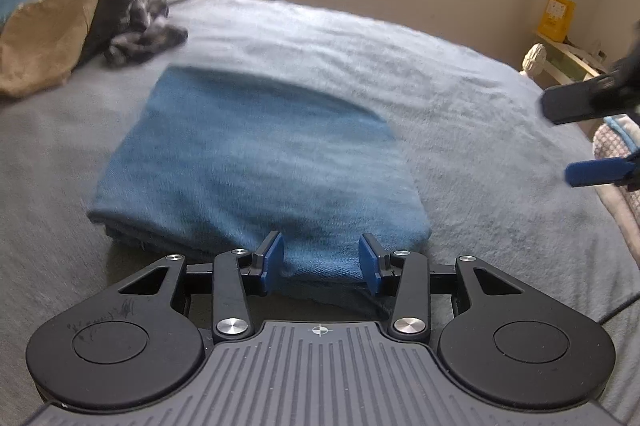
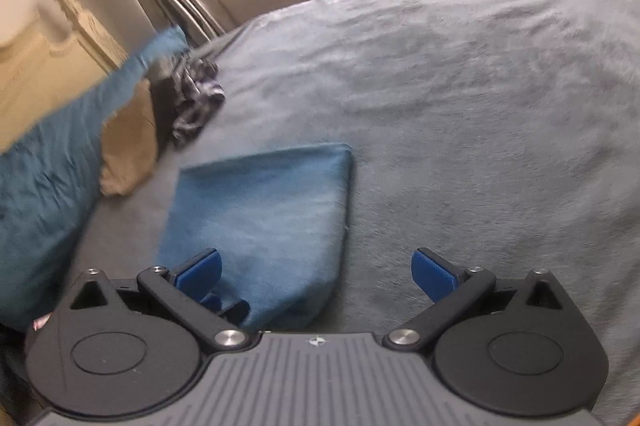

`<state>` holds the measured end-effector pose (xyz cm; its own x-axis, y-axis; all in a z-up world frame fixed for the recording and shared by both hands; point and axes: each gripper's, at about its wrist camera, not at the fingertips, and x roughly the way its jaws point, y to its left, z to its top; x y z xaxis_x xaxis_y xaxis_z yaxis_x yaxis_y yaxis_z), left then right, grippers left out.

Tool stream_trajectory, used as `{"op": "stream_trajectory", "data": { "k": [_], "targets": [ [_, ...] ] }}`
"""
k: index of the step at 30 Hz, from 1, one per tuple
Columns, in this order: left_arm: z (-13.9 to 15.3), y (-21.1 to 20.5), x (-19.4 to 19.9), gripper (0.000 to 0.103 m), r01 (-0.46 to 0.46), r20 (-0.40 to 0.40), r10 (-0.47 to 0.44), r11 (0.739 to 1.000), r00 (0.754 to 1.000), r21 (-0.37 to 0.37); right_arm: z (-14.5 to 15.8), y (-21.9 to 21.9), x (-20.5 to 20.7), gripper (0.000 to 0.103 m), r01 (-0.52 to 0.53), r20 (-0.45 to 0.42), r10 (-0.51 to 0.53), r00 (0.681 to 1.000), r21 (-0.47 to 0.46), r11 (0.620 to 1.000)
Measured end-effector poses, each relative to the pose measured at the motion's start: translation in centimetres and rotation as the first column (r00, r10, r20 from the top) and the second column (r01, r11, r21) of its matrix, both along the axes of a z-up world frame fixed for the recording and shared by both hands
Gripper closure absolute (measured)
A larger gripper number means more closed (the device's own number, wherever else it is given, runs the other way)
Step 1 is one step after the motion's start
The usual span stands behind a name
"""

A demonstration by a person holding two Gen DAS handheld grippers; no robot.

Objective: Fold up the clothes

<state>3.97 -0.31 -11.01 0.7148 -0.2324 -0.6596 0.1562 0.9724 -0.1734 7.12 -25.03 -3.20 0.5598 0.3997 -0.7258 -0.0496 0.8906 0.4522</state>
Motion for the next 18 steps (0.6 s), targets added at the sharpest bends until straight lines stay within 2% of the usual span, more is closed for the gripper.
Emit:
{"op": "stream_trajectory", "data": {
  "k": [4,7,8,11,14,16,18],
  "targets": [
    [1.1,-0.2,-0.5,0.057,0.005,0.042,-0.007,0.999,0.999,0.032,0.0,0.7,0.1,0.0,-0.012,0.093,0.021,0.995,-0.098,0.995],
    [2.0,0.1,-0.4,0.051,-0.01,0.062,0.008,0.999,0.998,0.047,1.4,1.1,-0.7,0.0,-0.002,0.241,0.037,0.97,-0.141,0.99],
    [2.2,0.3,-0.3,0.047,-0.018,0.068,0.014,0.999,0.998,0.051,1.5,1.2,-0.7,0.0,-0.002,0.266,0.041,0.963,-0.145,0.989],
    [2.8,0.8,0.3,0.03,-0.06,0.063,0.056,0.996,0.996,0.067,1.8,1.3,-0.5,0.0,-0.001,0.326,0.052,0.944,-0.154,0.988],
    [3.4,1.4,0.9,0.028,-0.097,0.065,0.09,0.989,0.994,0.11,1.4,1.0,0.1,0.0,-0.002,0.314,0.043,0.948,-0.127,0.992],
    [3.8,1.7,1.2,0.022,-0.123,0.067,0.115,0.983,0.991,0.137,1.4,0.7,-0.2,0.0,0.003,0.34,0.034,0.94,-0.106,0.994],
    [4.0,2.1,1.6,0.006,-0.154,0.06,0.146,0.976,0.987,0.154,1.5,0.8,-0.3,0.0,0.018,0.372,0.027,0.928,-0.117,0.993]
  ]
}}
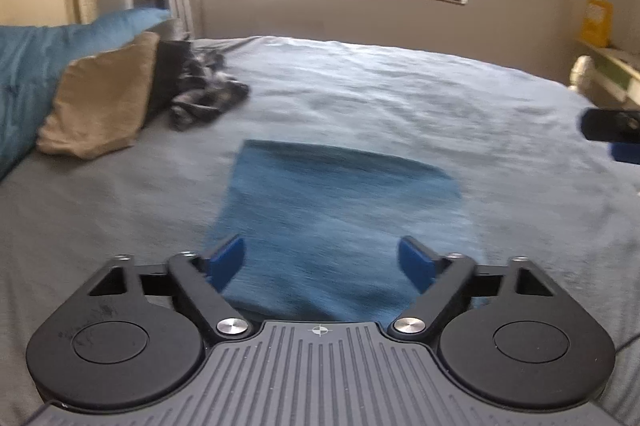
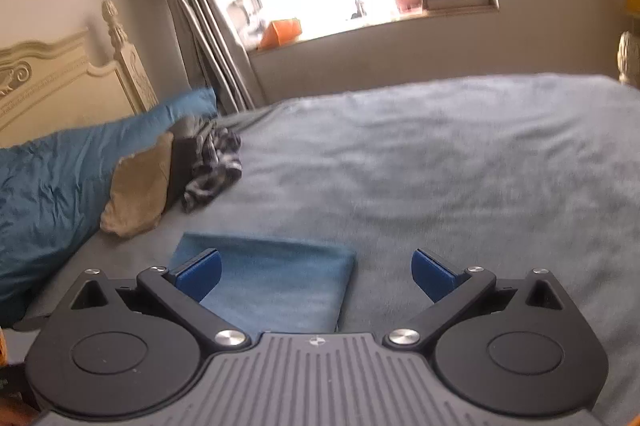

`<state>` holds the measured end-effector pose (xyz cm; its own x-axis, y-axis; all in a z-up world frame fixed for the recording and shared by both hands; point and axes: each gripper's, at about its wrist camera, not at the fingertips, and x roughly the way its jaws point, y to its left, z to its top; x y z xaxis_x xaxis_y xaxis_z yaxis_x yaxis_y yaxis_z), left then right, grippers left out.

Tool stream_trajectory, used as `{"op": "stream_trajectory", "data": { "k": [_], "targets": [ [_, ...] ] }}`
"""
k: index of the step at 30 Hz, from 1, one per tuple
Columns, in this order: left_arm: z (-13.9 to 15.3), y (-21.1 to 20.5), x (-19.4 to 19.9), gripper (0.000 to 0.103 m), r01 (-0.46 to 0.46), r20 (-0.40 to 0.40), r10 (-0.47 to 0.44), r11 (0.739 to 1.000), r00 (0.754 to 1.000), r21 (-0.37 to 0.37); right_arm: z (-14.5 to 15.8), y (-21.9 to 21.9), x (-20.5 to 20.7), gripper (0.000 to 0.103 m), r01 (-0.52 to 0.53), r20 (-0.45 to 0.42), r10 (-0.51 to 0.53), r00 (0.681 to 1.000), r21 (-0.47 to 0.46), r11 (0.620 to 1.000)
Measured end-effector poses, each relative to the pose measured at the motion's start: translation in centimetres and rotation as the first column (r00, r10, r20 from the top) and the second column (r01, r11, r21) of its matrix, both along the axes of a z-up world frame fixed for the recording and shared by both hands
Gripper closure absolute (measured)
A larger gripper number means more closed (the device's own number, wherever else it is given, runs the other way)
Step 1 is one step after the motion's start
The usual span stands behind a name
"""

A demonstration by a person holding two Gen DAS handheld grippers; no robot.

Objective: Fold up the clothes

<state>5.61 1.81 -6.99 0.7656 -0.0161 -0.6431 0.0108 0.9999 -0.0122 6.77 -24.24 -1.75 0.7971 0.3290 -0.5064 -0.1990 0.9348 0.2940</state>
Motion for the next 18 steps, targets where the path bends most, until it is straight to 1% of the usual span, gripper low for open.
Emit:
{"op": "stream_trajectory", "data": {
  "k": [3,4,8,10,13,16,18],
  "targets": [
    [0.0,0.2,0.7,0.003,-0.026,-0.026,0.026,0.999,0.999,0.023,-0.4,0.3,0.4,0.0,0.015,-0.012,-0.016,1.0,-0.04,0.999],
    [0.0,0.1,0.9,0.002,-0.032,-0.038,0.034,0.999,0.999,0.043,-0.6,0.4,0.5,0.0,0.023,-0.017,-0.023,1.0,-0.05,0.998],
    [-0.6,-0.4,2.0,0.001,-0.06,-0.098,0.072,0.991,0.993,0.121,-0.8,0.4,0.2,0.0,0.071,0.056,-0.066,0.996,-0.082,0.994],
    [-0.8,-0.4,2.4,0.001,-0.086,-0.124,0.104,0.986,0.987,0.142,-1.4,0.8,0.8,0.0,0.077,0.038,-0.073,0.997,-0.112,0.991],
    [-1.1,-0.3,2.7,0.001,-0.104,-0.153,0.13,0.981,0.98,0.165,-3.0,0.9,2.2,0.0,0.037,-0.066,-0.044,0.997,-0.108,0.993],
    [-1.6,-0.3,3.1,0.001,-0.122,-0.187,0.157,0.975,0.97,0.185,-5.1,0.3,3.3,0.0,-0.029,-0.148,0.028,0.989,0.0,1.0],
    [-2.1,-0.1,3.4,0.001,-0.136,-0.224,0.177,0.973,0.958,0.185,-6.9,-0.6,4.2,0.0,-0.057,-0.23,0.09,0.969,0.146,0.988]
  ]
}}
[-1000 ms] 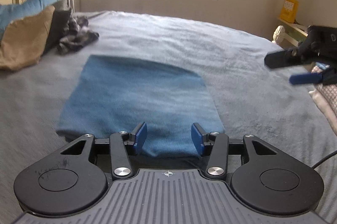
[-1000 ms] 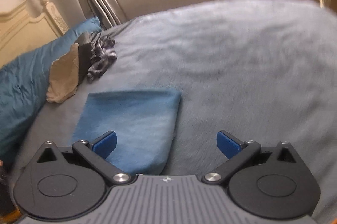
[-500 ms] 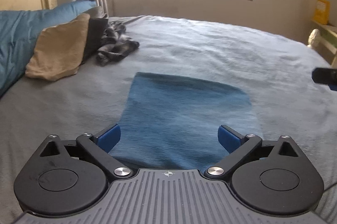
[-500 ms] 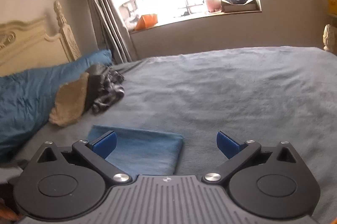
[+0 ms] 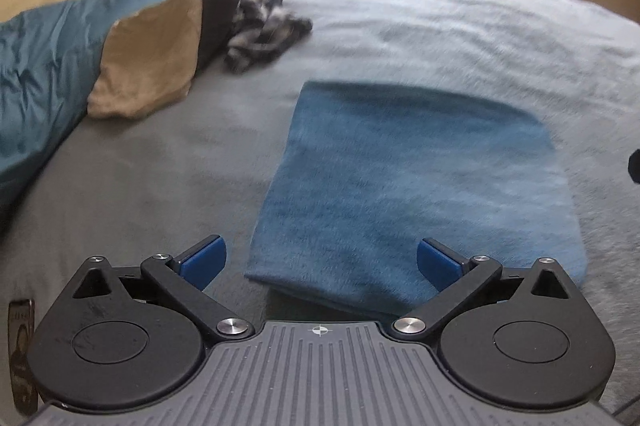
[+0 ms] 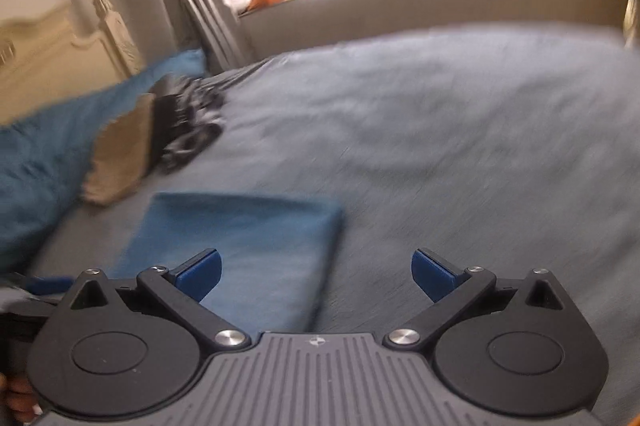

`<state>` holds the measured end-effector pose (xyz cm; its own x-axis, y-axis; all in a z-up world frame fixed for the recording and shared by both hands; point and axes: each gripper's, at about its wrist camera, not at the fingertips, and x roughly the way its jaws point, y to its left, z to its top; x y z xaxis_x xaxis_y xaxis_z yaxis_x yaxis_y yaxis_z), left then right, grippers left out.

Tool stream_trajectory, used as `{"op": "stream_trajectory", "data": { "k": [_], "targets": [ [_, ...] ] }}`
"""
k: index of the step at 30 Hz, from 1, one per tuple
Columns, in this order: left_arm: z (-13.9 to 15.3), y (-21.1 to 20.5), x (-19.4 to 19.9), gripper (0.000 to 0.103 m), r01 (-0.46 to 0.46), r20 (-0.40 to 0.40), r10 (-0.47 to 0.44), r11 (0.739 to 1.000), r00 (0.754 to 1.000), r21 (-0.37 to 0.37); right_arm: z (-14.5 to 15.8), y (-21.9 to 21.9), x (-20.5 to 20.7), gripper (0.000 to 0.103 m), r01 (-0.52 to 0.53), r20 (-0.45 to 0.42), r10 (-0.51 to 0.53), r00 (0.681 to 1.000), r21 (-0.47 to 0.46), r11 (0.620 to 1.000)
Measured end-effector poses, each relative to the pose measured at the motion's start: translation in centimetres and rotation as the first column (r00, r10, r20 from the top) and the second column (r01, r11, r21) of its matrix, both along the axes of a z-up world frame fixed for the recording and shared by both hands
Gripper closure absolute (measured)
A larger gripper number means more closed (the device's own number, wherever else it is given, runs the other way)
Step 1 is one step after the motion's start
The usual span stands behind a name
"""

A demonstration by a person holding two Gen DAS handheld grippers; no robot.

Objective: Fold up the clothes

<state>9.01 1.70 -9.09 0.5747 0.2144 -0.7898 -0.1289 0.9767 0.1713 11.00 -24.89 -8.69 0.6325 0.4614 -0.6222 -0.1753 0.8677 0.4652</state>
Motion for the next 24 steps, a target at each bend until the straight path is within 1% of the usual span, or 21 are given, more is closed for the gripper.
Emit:
{"op": "stream_trajectory", "data": {
  "k": [1,3,5,7,12,17,20,22,24],
  "targets": [
    [-0.2,0.1,0.1,0.001,-0.011,-0.016,0.011,1.0,1.0,-0.006,-1.0,-0.5,0.7,0.0,-0.005,-0.056,0.009,0.998,0.073,0.997],
    [-0.5,0.3,0.3,0.001,-0.023,-0.038,0.022,1.0,0.999,-0.015,-3.2,-1.2,2.0,0.0,0.019,-0.169,0.009,0.985,0.166,0.986],
    [-0.7,0.3,0.3,0.0,-0.027,-0.045,0.026,0.999,0.999,-0.019,-4.9,-1.4,3.2,0.0,0.04,-0.238,0.012,0.971,0.211,0.977],
    [-0.8,0.3,0.4,0.0,-0.025,-0.047,0.024,1.0,0.999,-0.015,-6.3,-1.3,4.3,0.0,0.06,-0.279,0.01,0.96,0.239,0.969],
    [-0.9,0.2,0.6,0.0,-0.03,-0.058,0.03,0.999,0.998,-0.014,-7.0,-0.8,6.8,0.0,0.04,-0.273,0.043,0.961,0.291,0.956],
    [-1.0,0.1,0.6,0.0,-0.029,-0.059,0.029,1.0,0.998,-0.009,-7.8,-0.5,9.0,0.0,0.041,-0.282,0.062,0.957,0.346,0.937],
    [-1.1,0.2,0.6,0.0,-0.031,-0.06,0.03,0.999,0.998,-0.011,-7.8,-0.3,9.3,0.0,0.031,-0.281,0.072,0.957,0.346,0.938],
    [-1.1,0.2,0.7,0.0,-0.034,-0.062,0.033,0.999,0.998,-0.017,-7.7,0.2,8.9,0.0,0.003,-0.27,0.093,0.958,0.333,0.943],
    [-1.1,0.2,0.7,0.0,-0.036,-0.063,0.034,0.999,0.997,-0.02,-7.8,0.5,8.6,0.0,-0.012,-0.272,0.112,0.956,0.344,0.939]
  ]
}}
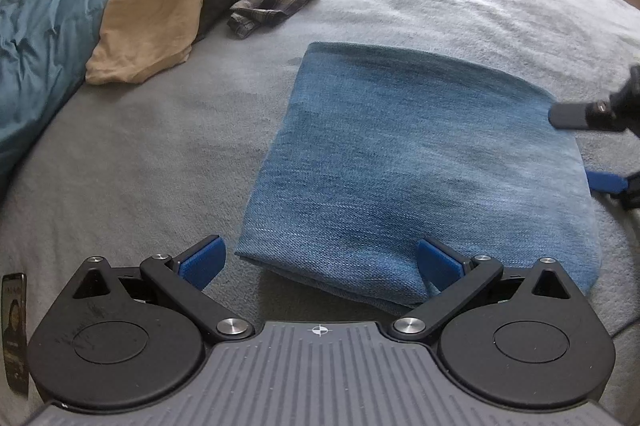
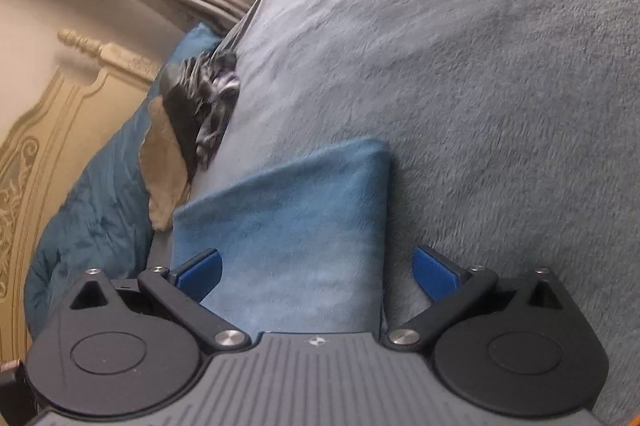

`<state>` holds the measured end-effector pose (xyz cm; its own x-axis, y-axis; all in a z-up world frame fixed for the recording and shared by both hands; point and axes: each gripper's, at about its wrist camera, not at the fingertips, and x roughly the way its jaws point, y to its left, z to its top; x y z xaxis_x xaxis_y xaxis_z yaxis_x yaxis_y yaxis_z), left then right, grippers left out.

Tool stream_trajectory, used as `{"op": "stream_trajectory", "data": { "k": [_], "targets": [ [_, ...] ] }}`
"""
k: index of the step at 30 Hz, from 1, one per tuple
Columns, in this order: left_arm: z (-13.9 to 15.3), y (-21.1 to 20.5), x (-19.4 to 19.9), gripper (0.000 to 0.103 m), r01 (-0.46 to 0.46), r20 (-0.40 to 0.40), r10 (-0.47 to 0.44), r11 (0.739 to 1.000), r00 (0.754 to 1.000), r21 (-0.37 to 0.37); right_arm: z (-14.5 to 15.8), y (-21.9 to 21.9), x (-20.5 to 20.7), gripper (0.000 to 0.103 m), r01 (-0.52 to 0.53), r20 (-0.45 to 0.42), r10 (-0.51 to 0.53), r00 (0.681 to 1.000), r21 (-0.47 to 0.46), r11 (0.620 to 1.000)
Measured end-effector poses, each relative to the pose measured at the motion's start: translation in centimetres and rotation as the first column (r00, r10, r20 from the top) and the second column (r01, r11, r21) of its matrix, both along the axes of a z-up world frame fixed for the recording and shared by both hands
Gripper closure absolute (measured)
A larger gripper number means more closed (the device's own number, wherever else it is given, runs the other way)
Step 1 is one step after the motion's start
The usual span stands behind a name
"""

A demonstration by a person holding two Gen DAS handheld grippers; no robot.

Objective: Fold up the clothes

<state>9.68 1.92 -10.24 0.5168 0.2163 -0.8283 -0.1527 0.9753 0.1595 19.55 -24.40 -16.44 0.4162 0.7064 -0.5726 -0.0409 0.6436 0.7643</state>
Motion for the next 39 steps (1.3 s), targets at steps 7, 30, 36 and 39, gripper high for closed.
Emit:
{"op": "stream_trajectory", "data": {
  "k": [7,30,36,39],
  "targets": [
    [0.0,0.4,-0.1,0.0,0.012,0.014,-0.012,1.0,1.0,-0.018,-0.3,0.9,-2.3,0.0,-0.067,-0.044,0.07,0.997,0.068,0.995],
    [-4.0,9.9,8.8,0.0,0.251,0.057,-0.272,0.763,0.961,-0.596,-3.1,-1.9,-1.4,0.04,-0.027,-0.175,0.072,0.982,0.245,0.969],
    [-4.9,9.2,10.0,0.0,0.285,0.052,-0.327,0.721,0.943,-0.631,-3.6,-0.5,0.0,0.038,-0.046,-0.18,0.094,0.979,0.251,0.967],
    [-5.3,9.6,10.2,0.0,0.284,0.057,-0.332,0.691,0.941,-0.665,-3.6,0.8,0.9,0.037,-0.065,-0.163,0.107,0.981,0.243,0.968]
  ]
}}
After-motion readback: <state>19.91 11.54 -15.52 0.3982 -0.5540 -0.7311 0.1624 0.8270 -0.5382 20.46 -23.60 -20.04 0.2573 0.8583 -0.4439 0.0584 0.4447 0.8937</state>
